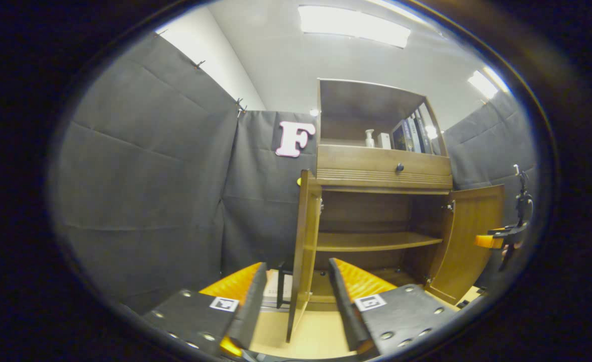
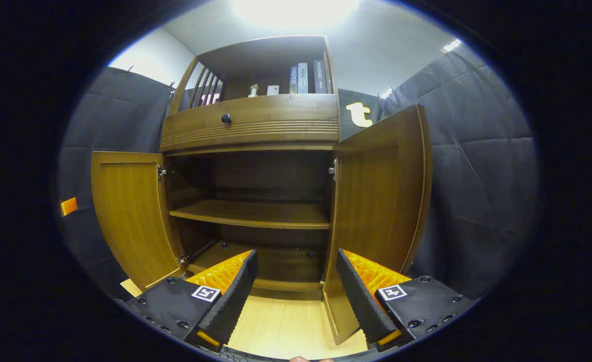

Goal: Open the right door of the double-door shoe cabinet with the right hand, and open the left door with the left hand.

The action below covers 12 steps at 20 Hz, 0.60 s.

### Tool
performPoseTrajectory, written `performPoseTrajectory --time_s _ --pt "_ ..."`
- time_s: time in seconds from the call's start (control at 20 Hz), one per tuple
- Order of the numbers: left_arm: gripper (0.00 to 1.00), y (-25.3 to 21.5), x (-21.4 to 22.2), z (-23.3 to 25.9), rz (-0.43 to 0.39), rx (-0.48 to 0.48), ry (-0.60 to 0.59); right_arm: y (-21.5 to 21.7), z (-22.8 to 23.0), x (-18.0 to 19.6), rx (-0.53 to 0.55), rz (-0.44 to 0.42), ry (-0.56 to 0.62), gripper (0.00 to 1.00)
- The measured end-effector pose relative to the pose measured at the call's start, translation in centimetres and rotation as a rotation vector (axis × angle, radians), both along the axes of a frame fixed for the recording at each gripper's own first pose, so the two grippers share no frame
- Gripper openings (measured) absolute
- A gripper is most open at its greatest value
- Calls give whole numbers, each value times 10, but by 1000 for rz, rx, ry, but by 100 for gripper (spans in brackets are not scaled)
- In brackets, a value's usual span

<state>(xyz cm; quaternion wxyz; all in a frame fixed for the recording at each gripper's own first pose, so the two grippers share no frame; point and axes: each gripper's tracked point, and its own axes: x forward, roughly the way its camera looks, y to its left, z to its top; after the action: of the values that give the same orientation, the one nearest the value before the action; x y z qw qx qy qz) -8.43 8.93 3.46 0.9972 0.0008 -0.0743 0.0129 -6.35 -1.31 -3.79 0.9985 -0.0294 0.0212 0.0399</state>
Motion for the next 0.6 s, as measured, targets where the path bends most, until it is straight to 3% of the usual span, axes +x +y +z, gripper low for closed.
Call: performPoseTrajectory --time_s 0.15,0.2,0.6 --pt "96 -28 5 2 -3 0 -6 -7 4 -8 15 4 -15 94" --pt "96 -41 8 0 -14 -6 0 -10 4 -10 16 1 -19 98" --pt "96 -112 45 -16 -71 21 33 -25 5 -15 39 -17 -25 98"
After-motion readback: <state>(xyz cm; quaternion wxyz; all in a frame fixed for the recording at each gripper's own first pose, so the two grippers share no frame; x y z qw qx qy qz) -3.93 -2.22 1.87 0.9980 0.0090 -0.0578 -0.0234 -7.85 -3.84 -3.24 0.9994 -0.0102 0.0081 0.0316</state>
